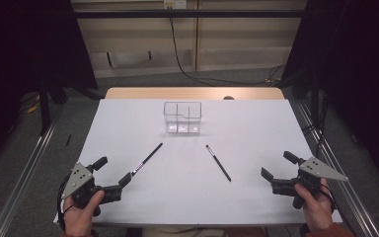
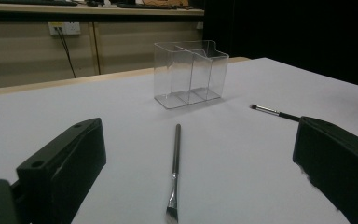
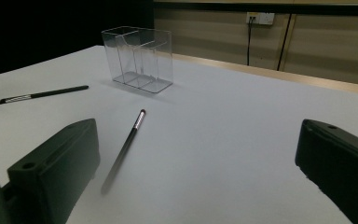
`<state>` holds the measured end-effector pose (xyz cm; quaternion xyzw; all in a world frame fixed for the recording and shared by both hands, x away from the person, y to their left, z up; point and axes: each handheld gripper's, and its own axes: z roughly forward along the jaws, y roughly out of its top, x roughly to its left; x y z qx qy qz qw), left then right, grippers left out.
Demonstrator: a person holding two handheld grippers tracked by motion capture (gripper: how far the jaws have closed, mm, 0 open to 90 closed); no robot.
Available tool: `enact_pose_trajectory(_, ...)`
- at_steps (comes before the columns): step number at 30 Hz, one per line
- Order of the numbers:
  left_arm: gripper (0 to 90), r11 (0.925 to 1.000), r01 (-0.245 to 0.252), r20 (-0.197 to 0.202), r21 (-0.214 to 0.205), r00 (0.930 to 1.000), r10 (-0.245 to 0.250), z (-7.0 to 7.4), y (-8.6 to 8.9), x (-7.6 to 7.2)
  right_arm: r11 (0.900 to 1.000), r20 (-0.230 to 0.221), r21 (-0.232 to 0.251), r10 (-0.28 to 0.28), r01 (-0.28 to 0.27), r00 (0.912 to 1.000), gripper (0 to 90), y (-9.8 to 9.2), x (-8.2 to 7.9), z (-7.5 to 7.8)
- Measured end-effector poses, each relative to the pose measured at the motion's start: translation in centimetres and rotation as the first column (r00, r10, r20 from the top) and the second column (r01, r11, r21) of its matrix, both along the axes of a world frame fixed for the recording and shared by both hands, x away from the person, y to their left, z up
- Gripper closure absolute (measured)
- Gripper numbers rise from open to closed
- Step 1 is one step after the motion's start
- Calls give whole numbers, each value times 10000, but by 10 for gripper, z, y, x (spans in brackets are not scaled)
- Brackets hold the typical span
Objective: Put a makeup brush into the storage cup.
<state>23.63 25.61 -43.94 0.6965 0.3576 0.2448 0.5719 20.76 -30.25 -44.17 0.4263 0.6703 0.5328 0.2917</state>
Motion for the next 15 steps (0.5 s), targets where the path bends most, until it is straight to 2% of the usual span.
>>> enact_pose_trajectory(4, 25, 10000, 32, -89, 11, 10000, -32, -1, 0, 0, 10000, -2, 36, 12, -12, 10000, 0, 0, 0, 0)
enact_pose_trajectory(9, 24, 9997, 107, -122, 213, 9999, -105, -2, -1, 2, 10000, -162, 55, 31, -30, 9999, 0, 0, 1, -1)
enact_pose_trajectory(15, 24, 9998, 150, -125, 121, 9998, -148, -1, -2, 2, 9999, -152, 104, 57, -55, 9999, 0, -1, 1, -2)
